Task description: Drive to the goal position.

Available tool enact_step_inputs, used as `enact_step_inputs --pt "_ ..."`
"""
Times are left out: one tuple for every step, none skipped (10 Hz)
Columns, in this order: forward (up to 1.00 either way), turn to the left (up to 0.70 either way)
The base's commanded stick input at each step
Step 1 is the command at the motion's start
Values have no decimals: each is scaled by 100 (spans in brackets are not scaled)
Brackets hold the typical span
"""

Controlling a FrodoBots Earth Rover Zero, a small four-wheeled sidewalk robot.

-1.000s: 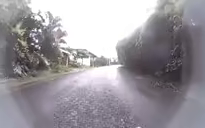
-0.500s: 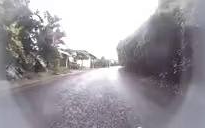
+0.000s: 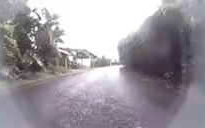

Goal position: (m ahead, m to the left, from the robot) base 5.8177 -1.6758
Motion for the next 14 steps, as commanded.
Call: enact_step_inputs --pt "70 0" --pt "70 0" --pt "70 0" --pt "70 0" --pt "70 0" --pt "70 0" --pt "70 0" --pt "70 0" --pt "70 0" --pt "70 0" --pt "70 0" --pt "70 0" --pt "70 0" --pt "70 0"
